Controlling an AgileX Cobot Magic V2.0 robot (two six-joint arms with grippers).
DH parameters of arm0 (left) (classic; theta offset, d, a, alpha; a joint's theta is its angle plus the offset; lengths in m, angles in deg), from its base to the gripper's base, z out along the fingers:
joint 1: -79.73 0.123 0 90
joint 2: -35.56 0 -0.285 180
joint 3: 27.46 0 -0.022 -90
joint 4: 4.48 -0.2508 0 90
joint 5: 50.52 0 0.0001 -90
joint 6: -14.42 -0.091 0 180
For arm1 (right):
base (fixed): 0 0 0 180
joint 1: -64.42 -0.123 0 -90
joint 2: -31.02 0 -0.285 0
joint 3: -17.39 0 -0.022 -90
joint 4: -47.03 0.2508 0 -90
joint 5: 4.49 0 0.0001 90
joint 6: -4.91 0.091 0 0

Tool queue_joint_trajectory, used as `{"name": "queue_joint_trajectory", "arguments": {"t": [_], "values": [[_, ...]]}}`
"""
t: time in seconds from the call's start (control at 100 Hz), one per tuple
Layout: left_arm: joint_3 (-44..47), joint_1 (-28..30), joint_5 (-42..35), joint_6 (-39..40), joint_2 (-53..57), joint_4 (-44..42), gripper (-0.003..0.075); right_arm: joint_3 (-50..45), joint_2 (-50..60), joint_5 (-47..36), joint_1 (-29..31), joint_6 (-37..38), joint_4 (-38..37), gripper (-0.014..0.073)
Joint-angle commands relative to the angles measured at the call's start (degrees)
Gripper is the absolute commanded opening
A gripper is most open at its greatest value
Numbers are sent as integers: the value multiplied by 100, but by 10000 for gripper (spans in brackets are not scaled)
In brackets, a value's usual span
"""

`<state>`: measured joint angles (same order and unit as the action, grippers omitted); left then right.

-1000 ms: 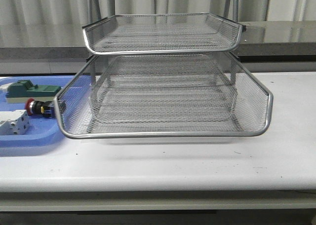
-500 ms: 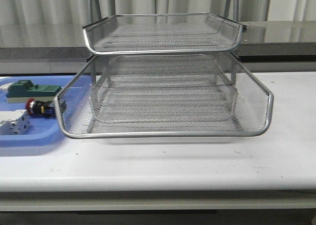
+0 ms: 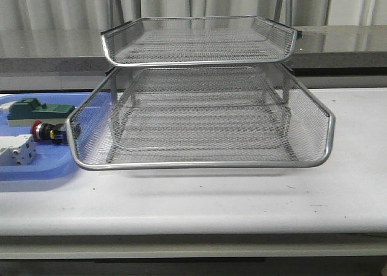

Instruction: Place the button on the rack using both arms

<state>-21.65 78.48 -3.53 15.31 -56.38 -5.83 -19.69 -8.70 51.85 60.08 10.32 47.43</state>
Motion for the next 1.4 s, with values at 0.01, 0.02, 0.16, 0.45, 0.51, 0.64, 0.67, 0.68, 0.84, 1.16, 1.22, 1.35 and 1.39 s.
{"name": "queue_joint_trajectory", "arguments": {"t": [0.01,0.02,0.16,0.45,0.51,0.64,0.67,0.68,0.84,1.16,1.22,1.35,1.39], "values": [[-449,13,-210,-202,-75,41,-20,197,-11,-276,-14,-29,-41,-68],[-463,13,-210,-216,-90,41,-20,197,-11,-276,-14,-29,-41,-68],[-620,13,-221,-729,-184,278,-6,197,-11,-276,-14,-29,-41,-68],[-619,13,-115,-1008,-184,476,487,197,-11,-276,-14,-29,-41,-68],[-619,13,-115,-1008,-184,476,592,197,-11,-276,-14,-29,-41,-68],[-619,13,-134,-1008,-206,476,631,197,-11,-276,-14,-29,-41,-68],[-619,13,-184,-1008,-206,476,627,197,-11,-276,-14,-29,-41,-68],[-619,13,-197,-1008,-206,476,624,197,-11,-276,-14,-29,-41,-68],[-619,13,-378,-1008,-215,683,617,197,-11,-276,-14,-29,-41,-68],[-1137,13,-261,-2205,-705,1225,617,197,-11,-276,-14,-29,-41,-68],[-1397,13,-152,-2741,-889,1580,617,197,-11,-276,-14,-29,-41,-68],[-1990,13,250,-3548,-1429,1788,617,197,-11,-276,-14,-29,-41,-68],[-2200,13,420,-3684,-1620,1798,617,197,-11,-276,-14,-29,-41,-68]]}}
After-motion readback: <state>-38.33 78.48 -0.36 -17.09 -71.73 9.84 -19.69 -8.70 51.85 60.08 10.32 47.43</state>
